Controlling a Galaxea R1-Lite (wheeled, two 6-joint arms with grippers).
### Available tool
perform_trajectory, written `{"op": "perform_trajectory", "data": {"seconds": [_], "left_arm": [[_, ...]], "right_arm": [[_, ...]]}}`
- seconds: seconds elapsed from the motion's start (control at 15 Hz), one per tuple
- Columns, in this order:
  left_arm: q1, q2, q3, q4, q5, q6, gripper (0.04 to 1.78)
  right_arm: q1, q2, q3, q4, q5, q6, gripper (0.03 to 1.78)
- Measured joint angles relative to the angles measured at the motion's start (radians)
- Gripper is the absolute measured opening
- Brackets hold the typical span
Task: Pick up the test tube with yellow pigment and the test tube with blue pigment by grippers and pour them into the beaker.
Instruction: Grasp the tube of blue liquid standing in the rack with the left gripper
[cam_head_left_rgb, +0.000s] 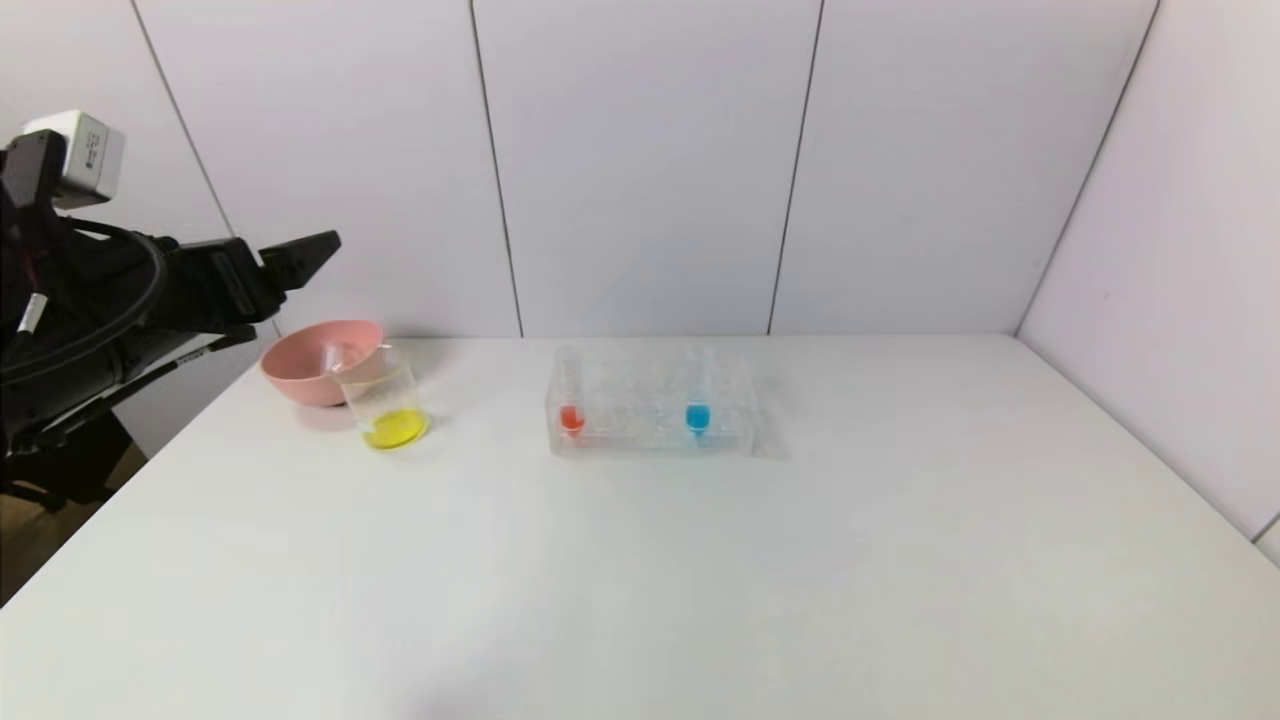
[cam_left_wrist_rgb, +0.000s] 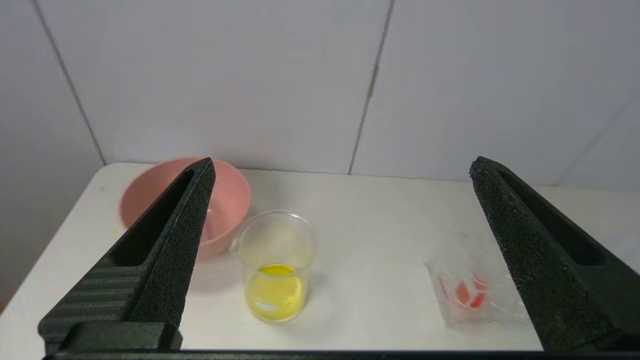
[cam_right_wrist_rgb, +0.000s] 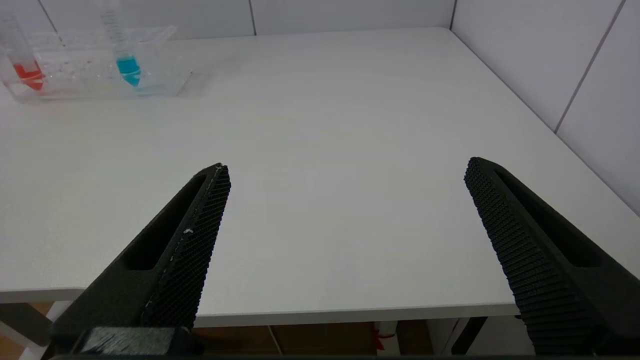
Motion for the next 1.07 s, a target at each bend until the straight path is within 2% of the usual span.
{"op": "perform_trajectory", "data": {"seconds": [0.13,0.27,0.6,0.8,1.07], "left_arm": [[-0.108,-0.044,0.030,0.022,0.011,0.002,1.78],[-0.239,-0.070,0.051,0.034,0.059,0.004,1.78],[-0.536,-0.030,0.062,0.025,0.274,0.003,1.78],[-0.619,0.070,0.047,-0.012,0.350,-0.007,1.78],[-0.653,0.278,0.003,-0.196,0.368,-0.007,1.78]], "right_arm": [[0.000,0.000,0.000,0.000,0.000,0.000,1.71],[0.000,0.000,0.000,0.000,0.000,0.000,1.71],[0.000,0.000,0.000,0.000,0.000,0.000,1.71],[0.000,0.000,0.000,0.000,0.000,0.000,1.71],[0.000,0.000,0.000,0.000,0.000,0.000,1.71]]}}
